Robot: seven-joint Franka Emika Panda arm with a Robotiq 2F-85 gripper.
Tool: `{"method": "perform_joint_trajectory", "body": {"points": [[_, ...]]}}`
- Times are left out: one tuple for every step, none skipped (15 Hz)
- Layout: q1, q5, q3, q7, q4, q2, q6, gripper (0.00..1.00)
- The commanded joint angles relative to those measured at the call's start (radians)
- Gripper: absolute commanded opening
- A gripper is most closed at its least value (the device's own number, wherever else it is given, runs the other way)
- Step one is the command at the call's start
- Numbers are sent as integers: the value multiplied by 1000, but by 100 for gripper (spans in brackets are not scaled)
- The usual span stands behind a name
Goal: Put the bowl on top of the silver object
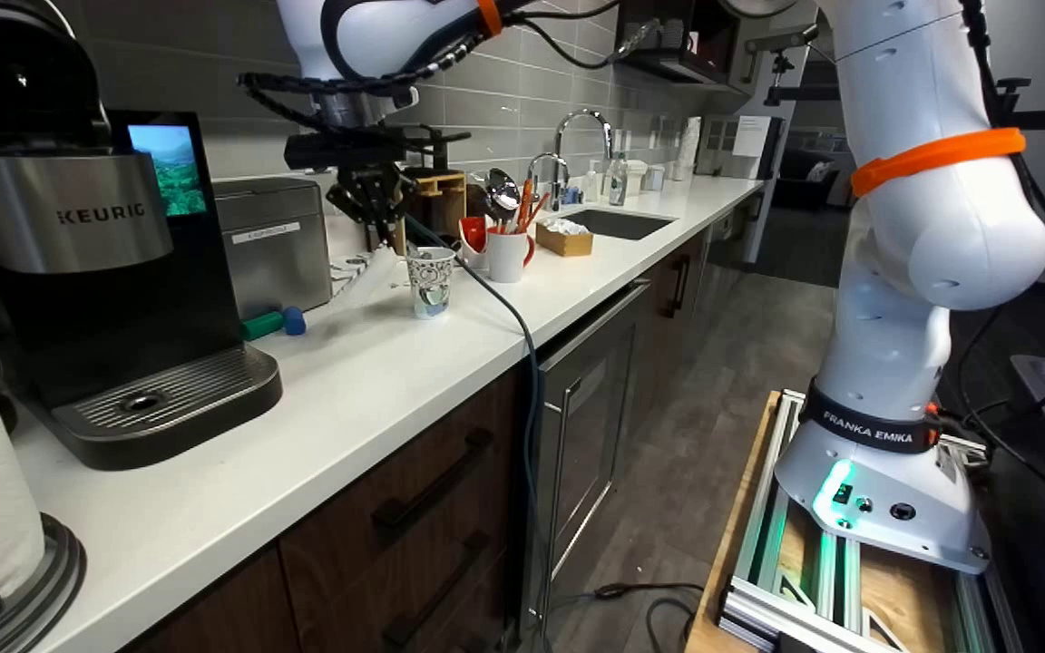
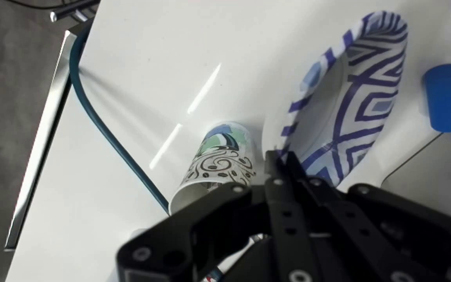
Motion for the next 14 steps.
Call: {"method": "perform_joint_trajectory", "body": {"points": [[-16,110,-34,88,-229,-144,210,1],[-18,123,-42,117,-277,-173,269,1],[-23,136,-50,139,-329,-208,327,1],[-29,149,-56,156,-389,-260,381,1],[-32,151,-62,183,-439,-300,432,1],[-36,146,-68,212,-489,-349,476,1],[-44,140,-70,238,-539,-401,519,1],[-51,122,-70,272,-582,-447,562,1],[-62,105,-67,302,-603,-478,601,1],[-77,88,-59,327,-612,-498,646,1],[-92,73,-49,351,-610,-513,683,1],[-110,51,-37,375,-594,-517,723,1],[-128,35,-26,387,-573,-516,756,1],[-142,20,-13,384,-526,-493,773,1]]}}
